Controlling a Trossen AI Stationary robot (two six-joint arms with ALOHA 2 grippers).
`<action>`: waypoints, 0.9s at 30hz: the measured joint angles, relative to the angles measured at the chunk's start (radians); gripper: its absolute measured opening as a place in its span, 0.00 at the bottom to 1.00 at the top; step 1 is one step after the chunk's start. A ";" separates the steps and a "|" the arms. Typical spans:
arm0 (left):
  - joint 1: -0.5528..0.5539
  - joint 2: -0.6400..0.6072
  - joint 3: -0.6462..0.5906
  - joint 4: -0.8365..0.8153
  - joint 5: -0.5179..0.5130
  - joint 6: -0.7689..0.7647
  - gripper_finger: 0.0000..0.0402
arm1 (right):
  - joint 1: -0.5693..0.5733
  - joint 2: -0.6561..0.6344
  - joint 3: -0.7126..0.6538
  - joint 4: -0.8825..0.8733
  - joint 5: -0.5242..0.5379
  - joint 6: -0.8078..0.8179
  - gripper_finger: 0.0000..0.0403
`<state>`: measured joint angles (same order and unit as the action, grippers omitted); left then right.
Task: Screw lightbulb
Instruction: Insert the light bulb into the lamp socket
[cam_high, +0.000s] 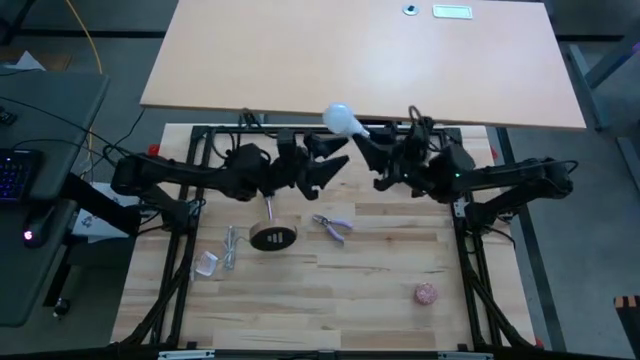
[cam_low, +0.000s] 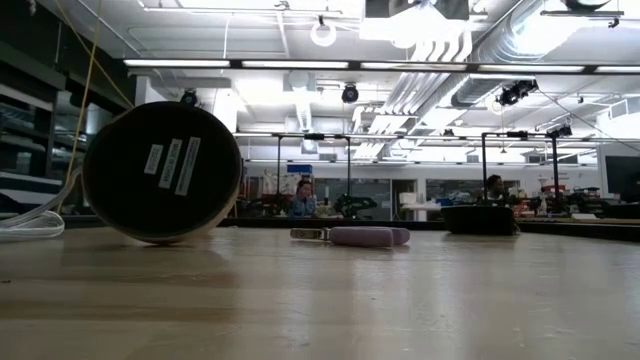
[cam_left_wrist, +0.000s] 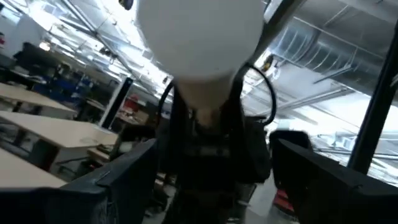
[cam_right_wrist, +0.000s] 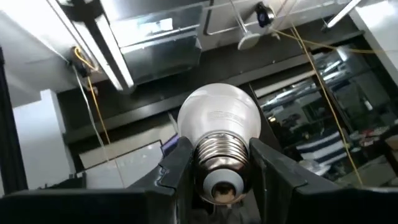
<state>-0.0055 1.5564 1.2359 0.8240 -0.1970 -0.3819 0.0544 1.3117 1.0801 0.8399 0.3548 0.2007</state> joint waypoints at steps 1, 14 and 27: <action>0.000 0.002 0.011 0.005 -0.003 0.005 0.76 | 0.000 0.005 0.033 -0.029 -0.005 -0.017 0.29; 0.005 -0.002 0.018 0.214 -0.003 0.019 0.76 | 0.000 0.028 0.173 -0.219 -0.067 -0.122 0.29; 0.019 0.003 0.029 0.184 -0.018 0.017 0.75 | 0.005 0.116 0.177 -0.227 -0.117 -0.019 0.29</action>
<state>0.0135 1.5593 1.2648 1.0081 -0.2150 -0.3645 0.0593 1.4277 1.2572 0.6134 0.2382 0.1815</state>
